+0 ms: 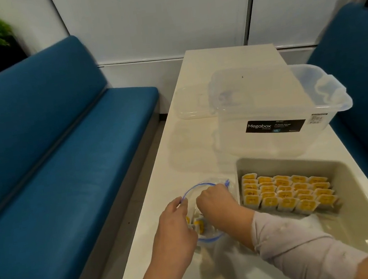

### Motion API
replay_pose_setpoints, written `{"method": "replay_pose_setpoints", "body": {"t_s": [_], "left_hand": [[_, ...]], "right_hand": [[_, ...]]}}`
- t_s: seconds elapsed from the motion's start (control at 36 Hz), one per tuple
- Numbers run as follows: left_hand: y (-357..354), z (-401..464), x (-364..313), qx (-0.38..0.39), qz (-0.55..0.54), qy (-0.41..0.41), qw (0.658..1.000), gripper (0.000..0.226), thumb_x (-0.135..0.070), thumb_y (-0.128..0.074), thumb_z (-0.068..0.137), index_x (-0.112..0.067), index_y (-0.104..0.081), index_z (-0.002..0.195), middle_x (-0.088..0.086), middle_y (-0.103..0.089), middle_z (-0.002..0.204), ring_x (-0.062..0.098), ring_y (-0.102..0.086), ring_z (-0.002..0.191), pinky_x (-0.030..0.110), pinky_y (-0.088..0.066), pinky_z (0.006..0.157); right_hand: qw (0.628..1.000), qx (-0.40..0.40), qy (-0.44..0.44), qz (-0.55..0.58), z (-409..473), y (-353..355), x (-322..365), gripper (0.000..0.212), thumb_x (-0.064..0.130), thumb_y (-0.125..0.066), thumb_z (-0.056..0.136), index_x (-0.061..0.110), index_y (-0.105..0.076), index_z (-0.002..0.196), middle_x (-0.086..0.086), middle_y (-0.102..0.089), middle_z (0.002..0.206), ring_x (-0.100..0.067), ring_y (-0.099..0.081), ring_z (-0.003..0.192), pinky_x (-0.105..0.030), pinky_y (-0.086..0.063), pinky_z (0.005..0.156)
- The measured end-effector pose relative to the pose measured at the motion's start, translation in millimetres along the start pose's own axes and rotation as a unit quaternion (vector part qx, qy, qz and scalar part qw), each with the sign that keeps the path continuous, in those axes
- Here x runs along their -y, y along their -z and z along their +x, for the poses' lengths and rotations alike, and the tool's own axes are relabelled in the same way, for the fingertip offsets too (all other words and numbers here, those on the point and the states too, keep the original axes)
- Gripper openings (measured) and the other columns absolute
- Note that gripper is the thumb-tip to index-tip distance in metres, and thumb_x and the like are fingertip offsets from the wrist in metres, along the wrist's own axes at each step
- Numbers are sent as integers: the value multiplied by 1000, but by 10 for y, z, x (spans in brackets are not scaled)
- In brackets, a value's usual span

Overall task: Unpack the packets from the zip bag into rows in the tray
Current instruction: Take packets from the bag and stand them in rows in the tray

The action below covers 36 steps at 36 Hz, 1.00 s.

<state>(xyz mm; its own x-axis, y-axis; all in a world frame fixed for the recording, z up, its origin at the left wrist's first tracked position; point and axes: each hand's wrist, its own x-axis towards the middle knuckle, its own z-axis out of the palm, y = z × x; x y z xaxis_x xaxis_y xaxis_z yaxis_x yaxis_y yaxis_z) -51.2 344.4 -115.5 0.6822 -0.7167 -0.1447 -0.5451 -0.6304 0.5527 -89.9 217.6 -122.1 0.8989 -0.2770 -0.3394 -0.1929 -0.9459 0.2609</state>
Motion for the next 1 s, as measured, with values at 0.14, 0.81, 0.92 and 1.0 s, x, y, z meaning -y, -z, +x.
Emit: {"method": "replay_pose_setpoints", "body": {"t_s": [0.14,0.81,0.92,1.0], "left_hand": [[6,12,-1,1,4,5,1000,66,-5,-52,85,-24,-31,144,-11,-26,149,8,-31,135,20,-36,103],[-8,-8,-23,0,7,14,1000,67,-5,-52,85,-24,-30,145,-11,-27,149,8,-31,134,21,-39,103],[18,-14,-37,2,9,15,1000,66,-7,-50,85,-24,-29,145,-11,-26,149,8,-30,135,21,-38,103],[39,-21,-42,4,11,10,1000,62,-13,-53,86,-25,-32,143,-13,-26,149,8,-31,134,22,-39,101]], "right_hand": [[1000,-7,-8,24,-2,11,-25,16,13,-52,94,10,-62,106,-7,-66,110,-25,-62,102,-34,-44,81],[998,7,-30,55,6,6,-32,16,10,-54,92,9,-63,105,-7,-66,108,-25,-63,100,-32,-46,78],[995,-13,-46,88,-24,27,-38,14,9,-54,91,8,-63,103,-8,-66,106,-27,-62,99,-32,-44,74],[987,-42,-67,138,-49,59,-62,17,19,-53,95,8,-64,103,-11,-64,107,-28,-61,98,-31,-38,70]]}}
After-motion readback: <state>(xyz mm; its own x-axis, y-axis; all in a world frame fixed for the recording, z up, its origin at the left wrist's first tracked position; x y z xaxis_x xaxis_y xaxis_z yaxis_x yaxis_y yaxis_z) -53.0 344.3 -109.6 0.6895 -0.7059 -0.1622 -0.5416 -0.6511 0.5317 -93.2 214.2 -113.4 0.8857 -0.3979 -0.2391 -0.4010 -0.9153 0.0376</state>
